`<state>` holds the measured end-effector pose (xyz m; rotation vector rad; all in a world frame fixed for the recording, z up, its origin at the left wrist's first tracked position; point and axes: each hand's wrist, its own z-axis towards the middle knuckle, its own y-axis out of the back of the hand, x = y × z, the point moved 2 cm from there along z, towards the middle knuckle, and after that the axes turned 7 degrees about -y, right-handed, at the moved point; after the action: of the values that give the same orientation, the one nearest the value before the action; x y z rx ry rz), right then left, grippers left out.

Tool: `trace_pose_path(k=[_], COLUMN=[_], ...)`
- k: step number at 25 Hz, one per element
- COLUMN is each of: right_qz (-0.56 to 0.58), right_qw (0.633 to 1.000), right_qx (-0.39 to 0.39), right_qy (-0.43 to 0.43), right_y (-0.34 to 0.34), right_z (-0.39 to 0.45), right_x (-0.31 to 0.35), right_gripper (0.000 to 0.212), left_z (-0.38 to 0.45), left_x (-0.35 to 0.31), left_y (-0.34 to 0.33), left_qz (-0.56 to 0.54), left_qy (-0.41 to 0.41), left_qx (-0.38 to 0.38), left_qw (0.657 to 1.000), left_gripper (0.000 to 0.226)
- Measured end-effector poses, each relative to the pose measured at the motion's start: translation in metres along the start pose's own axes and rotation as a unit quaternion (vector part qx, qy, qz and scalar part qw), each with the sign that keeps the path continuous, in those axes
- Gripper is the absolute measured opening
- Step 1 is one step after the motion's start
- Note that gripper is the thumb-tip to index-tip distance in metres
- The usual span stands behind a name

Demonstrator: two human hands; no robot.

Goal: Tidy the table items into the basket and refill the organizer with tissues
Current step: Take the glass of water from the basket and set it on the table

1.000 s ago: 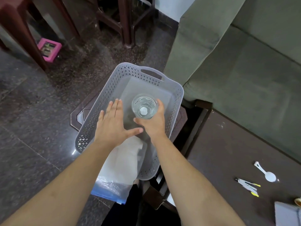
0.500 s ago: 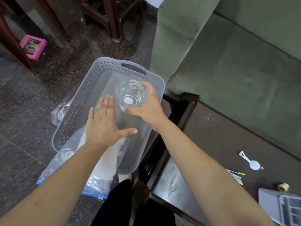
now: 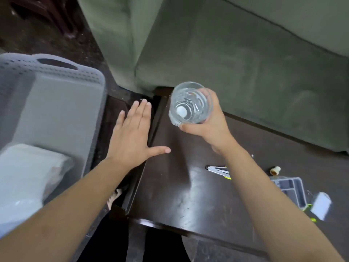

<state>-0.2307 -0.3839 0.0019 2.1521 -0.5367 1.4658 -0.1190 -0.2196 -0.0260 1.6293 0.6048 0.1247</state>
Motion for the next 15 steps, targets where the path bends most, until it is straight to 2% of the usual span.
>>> trace_pose_path(k=[7,11,15], right_qz=[0.000,-0.016,-0.018], right_qw=[0.995,0.991,0.991], right_qx=[-0.090,-0.117,-0.116], right_qy=[-0.052,-0.059,-0.070], right_y=[0.102,0.112,0.112], right_z=[-0.015,-0.010,-0.005], right_x=[-0.107,-0.156,-0.178], right_gripper=[0.084,0.083,0.078], left_z=[0.039,0.052,0.056], left_x=[-0.083,-0.104,-0.113], left_y=[-0.079,-0.120,-0.144], left_qz=[0.005,0.022,0.031], left_qy=[-0.049,-0.050,-0.034], left_qx=[0.046,0.077,0.095], left_qw=[0.998,0.996,0.994], left_gripper=[0.124,0.124,0.121])
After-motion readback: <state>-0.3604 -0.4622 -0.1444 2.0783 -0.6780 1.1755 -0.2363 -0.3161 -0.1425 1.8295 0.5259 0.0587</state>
